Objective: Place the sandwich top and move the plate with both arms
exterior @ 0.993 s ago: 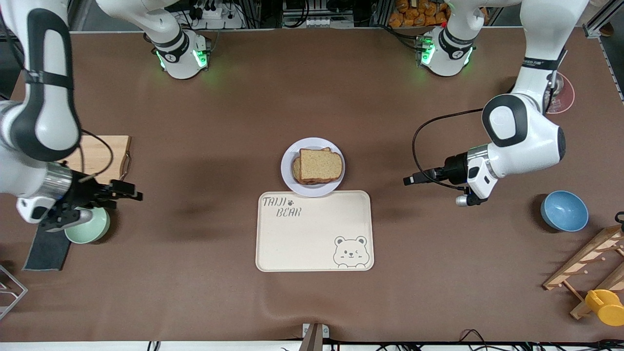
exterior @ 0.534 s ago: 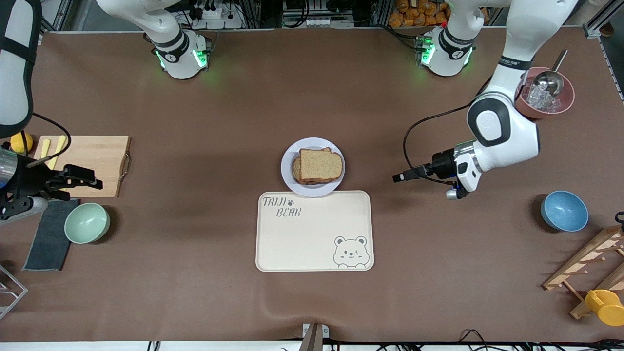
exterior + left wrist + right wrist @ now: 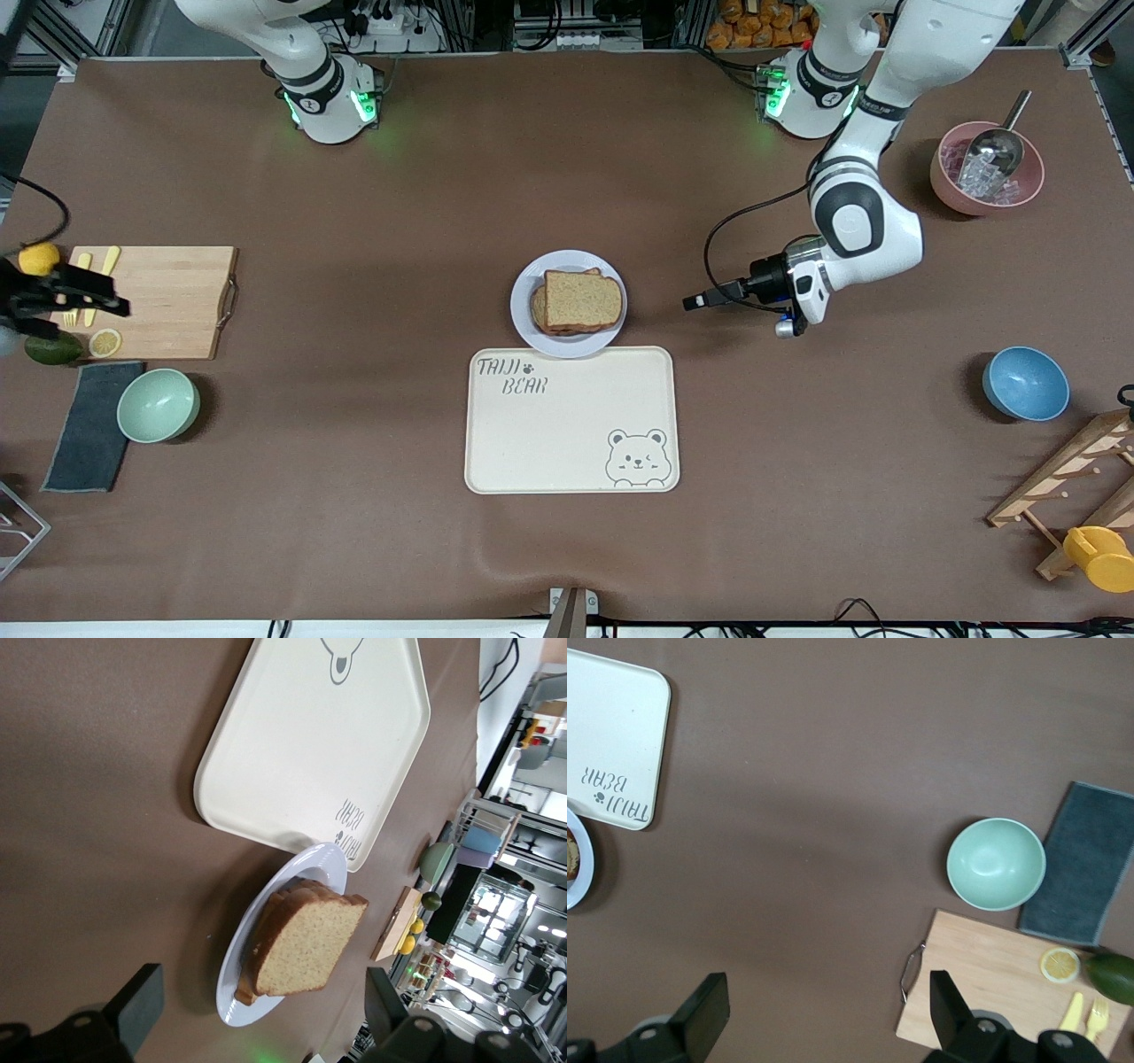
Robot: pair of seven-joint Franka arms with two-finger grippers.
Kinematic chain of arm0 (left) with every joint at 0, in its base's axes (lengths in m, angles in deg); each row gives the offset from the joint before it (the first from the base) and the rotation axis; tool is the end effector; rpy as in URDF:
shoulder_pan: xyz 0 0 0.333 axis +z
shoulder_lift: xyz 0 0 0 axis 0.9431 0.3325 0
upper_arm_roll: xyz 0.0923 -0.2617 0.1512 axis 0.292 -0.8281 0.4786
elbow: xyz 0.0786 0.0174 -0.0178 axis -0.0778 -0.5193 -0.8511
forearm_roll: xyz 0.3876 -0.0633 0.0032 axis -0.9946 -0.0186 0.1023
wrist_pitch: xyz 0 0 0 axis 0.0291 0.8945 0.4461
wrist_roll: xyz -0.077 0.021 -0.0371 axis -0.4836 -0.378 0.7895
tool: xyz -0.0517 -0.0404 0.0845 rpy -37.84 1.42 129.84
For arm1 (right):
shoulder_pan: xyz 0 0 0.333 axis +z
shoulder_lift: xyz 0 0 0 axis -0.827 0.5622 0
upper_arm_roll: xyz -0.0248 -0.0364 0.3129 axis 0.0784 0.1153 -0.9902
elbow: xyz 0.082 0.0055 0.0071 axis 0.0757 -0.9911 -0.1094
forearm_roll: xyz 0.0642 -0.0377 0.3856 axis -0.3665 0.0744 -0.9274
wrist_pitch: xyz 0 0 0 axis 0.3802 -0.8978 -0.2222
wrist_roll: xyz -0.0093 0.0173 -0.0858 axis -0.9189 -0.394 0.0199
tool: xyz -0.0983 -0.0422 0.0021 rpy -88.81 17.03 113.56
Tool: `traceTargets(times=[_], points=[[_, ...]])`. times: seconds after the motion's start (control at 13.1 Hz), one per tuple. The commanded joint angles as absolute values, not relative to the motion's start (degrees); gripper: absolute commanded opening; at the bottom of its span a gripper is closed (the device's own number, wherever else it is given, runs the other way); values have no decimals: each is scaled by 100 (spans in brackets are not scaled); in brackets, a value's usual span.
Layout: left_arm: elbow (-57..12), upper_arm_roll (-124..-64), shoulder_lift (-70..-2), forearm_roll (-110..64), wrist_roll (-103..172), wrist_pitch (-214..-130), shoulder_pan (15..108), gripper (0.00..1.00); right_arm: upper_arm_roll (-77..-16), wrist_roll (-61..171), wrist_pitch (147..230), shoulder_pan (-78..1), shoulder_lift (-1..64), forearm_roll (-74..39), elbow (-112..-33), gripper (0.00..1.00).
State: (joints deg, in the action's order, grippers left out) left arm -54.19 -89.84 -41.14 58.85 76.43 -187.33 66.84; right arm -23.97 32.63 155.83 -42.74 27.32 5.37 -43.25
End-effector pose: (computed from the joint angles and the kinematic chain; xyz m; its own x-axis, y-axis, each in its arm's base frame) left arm 0.4786 -0.1804 0.1904 0.9132 0.2780 -0.2980 0.3969 -0.4409 0.8050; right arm 0.6301 -0.0771 0.5989 0.9646 0.2630 -0.0190 0.2593 -0.9593 -0.1122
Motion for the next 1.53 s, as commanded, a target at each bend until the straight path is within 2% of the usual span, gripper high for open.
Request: traceTargets(times=[0.0,0.08,0.46,0.69,0.84,0.99,1.07,1.3,1.45], points=[[-5367,-9228,-3707,6720,8656,-18823,6697,100,-3293,3157,15345,-5110,2140,1133,-4169,100],[-5358,-9237,-3654,6784,8763,-18823,6689,100,-3550,2965,15223,-5409,2051,1240,-4169,100],[-5279,-9351,-3339,7135,9377,-18437,6741,68,-3912,2805,14993,-5561,1865,1330,-4283,100],[-5173,-9343,-3091,7154,9897,-18375,6724,53,-4587,3582,15011,-5790,1812,1435,-4310,100],[-5103,-9351,-2951,7162,10274,-18322,6715,49,-5157,4375,15002,-5903,1638,1706,-4318,100],[-4998,-9351,-2837,7154,10530,-18138,6706,42,-5292,4615,15080,-5931,1619,1699,-4441,100],[-4963,-9351,-2827,7154,10557,-18137,6663,41,-5292,4607,15403,-5887,1602,1707,-4624,100],[-4822,-9351,-2582,7145,10863,-18137,6654,38,-5231,4528,16343,-5887,989,1707,-5914,100],[-4717,-9351,-2450,7145,10900,-18137,6601,35,-5205,4527,16583,-5878,785,1699,-6382,100]])
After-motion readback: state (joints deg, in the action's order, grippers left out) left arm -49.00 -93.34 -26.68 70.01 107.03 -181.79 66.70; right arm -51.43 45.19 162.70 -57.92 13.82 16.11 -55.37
